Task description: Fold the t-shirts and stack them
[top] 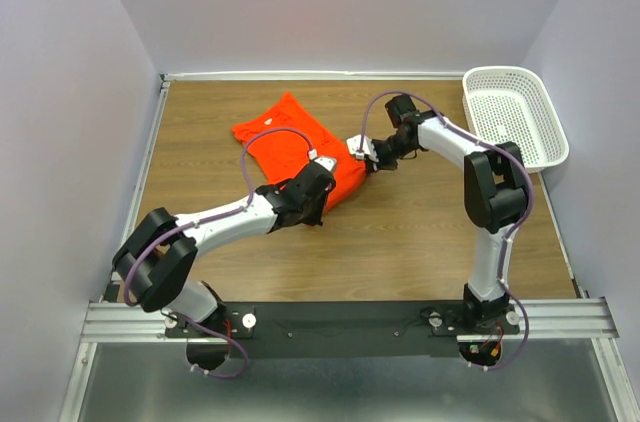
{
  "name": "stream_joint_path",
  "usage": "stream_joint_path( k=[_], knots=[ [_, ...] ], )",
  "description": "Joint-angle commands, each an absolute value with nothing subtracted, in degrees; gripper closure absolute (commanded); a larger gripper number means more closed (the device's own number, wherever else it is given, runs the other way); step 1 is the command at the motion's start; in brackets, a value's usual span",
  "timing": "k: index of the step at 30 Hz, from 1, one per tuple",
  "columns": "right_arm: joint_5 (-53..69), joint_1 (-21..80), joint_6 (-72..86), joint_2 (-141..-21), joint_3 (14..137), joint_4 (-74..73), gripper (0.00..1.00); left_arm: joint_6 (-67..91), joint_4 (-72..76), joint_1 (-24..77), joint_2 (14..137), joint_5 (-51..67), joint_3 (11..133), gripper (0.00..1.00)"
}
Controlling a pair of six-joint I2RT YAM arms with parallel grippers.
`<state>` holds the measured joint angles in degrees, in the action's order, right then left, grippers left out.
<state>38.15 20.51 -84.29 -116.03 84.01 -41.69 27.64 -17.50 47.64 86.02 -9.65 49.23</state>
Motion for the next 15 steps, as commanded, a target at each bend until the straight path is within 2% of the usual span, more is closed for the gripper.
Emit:
stream_joint_path(
  k=[1,7,15],
  knots=[
    [43.85,19.86,-79.72,-113.56,87.97,-43.77,0.99,24.79,-20.56,47.64,82.97,-4.49,51.77,1.0],
    [46.4,19.34,-75.85,-112.68,92.71,-44.82,0.99,22.94,-20.48,46.06,79.46,-0.27,52.03,1.0],
    [47.55,19.16,-69.35,-116.97,104.13,-45.09,0.99,18.55,-20.13,33.77,74.98,4.65,51.94,1.0]
  ],
)
